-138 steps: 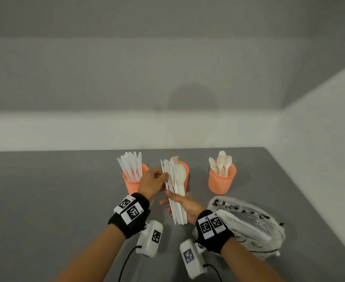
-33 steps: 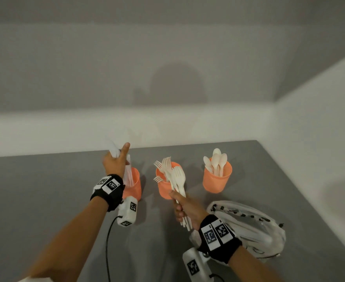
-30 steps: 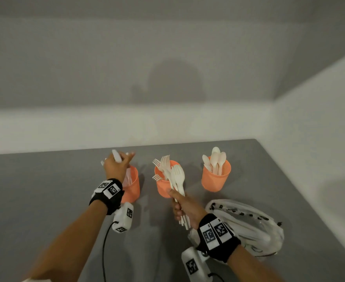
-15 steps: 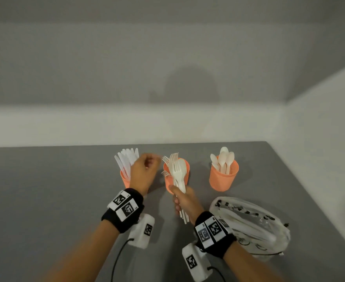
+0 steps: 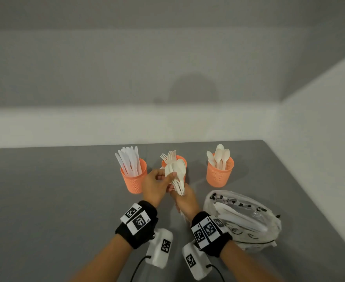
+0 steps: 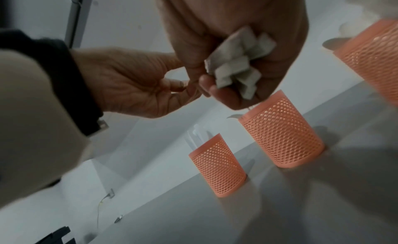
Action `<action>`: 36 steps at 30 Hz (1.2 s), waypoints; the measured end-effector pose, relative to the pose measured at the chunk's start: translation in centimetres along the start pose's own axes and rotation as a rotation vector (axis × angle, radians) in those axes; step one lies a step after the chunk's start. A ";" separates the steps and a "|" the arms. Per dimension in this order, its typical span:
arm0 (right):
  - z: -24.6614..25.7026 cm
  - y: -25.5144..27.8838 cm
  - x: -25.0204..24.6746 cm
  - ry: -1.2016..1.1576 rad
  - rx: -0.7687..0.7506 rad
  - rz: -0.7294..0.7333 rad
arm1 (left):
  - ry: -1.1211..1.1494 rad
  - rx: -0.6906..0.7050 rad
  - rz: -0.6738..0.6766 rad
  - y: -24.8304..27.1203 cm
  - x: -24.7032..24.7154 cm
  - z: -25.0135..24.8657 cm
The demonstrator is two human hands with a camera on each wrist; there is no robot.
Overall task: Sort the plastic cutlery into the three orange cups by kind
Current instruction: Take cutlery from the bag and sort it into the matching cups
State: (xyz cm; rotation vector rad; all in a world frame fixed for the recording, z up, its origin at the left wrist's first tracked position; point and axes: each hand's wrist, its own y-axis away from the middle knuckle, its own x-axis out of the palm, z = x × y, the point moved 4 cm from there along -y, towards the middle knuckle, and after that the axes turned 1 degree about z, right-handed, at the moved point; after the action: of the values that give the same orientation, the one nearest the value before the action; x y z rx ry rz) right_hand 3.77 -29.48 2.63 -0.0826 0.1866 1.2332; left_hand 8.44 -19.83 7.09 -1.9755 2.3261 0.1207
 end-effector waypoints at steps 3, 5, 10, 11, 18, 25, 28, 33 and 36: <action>0.2 0.3 -0.2 0.003 0.021 0.038 | 0.045 -0.006 0.025 0.1 -0.1 -0.2; 0.1 0.5 -0.3 -0.018 0.046 0.026 | 0.071 -0.006 0.018 -0.2 -0.3 -0.6; -0.2 0.8 -0.1 -0.043 0.083 0.034 | 0.268 -0.061 -0.086 -1.3 -1.5 -1.9; -0.2 0.9 -0.1 -0.045 0.090 0.042 | 0.312 -0.071 -0.119 -1.5 -1.8 -2.3; 0.5 1.8 -0.1 -0.323 0.220 0.140 | 0.165 -0.045 -0.111 -2.5 -3.1 -3.5; 0.5 0.8 -0.3 0.154 0.029 0.024 | -0.218 0.141 0.133 -0.4 -0.3 -1.8; 0.9 0.9 -0.5 0.205 0.024 -0.017 | -0.259 0.142 0.060 -0.7 -0.2 -0.6; 0.6 1.0 -0.5 -0.090 0.082 0.077 | -0.241 0.147 0.091 -1.0 0.0 -0.3; 0.1 0.8 -0.7 -0.102 0.082 0.035 | -0.280 0.186 0.078 -1.0 0.2 -0.5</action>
State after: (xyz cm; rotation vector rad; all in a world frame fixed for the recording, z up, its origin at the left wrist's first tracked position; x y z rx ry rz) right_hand 2.78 -29.80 2.92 0.0543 0.1501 1.2600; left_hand 9.40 -20.24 7.59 -1.6639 2.1499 0.1685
